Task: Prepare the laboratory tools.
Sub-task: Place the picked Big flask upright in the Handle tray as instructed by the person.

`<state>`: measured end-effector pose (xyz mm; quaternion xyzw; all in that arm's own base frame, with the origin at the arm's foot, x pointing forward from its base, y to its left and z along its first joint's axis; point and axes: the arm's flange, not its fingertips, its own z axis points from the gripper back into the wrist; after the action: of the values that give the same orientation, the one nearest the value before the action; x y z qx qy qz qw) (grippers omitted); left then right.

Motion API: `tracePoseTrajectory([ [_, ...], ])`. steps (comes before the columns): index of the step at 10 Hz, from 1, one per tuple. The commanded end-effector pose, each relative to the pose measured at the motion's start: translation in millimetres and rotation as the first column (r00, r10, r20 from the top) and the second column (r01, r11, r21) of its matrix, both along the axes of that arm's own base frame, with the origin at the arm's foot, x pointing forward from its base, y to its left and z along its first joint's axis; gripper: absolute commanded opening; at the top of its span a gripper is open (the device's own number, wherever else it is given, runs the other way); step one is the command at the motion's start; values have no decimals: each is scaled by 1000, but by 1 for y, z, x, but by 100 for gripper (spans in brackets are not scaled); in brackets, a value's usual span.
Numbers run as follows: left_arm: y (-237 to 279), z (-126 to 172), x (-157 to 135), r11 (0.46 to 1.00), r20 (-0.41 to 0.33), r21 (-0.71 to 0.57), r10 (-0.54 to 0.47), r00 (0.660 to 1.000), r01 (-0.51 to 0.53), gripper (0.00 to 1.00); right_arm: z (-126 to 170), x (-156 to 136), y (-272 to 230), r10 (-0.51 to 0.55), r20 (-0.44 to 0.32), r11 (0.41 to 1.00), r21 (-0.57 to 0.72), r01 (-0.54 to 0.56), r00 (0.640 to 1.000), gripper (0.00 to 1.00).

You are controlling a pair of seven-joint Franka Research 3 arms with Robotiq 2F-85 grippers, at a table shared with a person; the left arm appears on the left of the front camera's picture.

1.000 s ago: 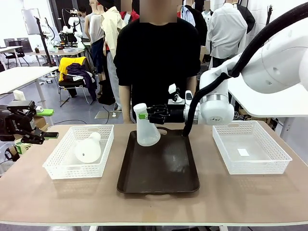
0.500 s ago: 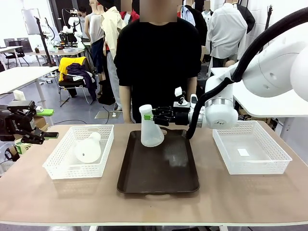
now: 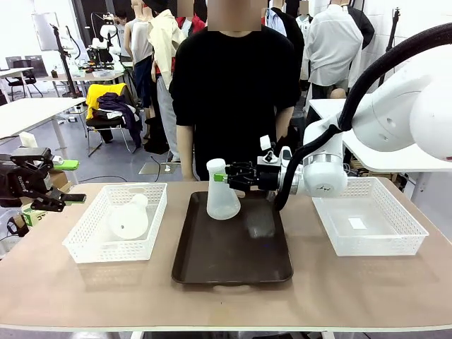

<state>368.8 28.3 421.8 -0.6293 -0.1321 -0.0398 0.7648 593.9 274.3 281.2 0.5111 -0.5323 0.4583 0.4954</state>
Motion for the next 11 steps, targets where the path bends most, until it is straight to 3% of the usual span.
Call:
tracePoseTrajectory([
  [1,0,2,0,1000,1,-8,3,1000,-3,100,-5,5,2,8,19,1000,9,-8,1000,0],
  [6,0,2,0,1000,1,-8,3,1000,-3,100,-7,0,5,8,10,999,-36,-8,1000,94],
  [7,0,2,0,1000,1,-8,3,1000,-3,100,-7,-1,4,0,7,998,-57,0,1000,100],
  [11,0,2,0,1000,1,-8,3,1000,-3,100,-1,-11,-12,-38,1,976,-214,37,999,100],
])
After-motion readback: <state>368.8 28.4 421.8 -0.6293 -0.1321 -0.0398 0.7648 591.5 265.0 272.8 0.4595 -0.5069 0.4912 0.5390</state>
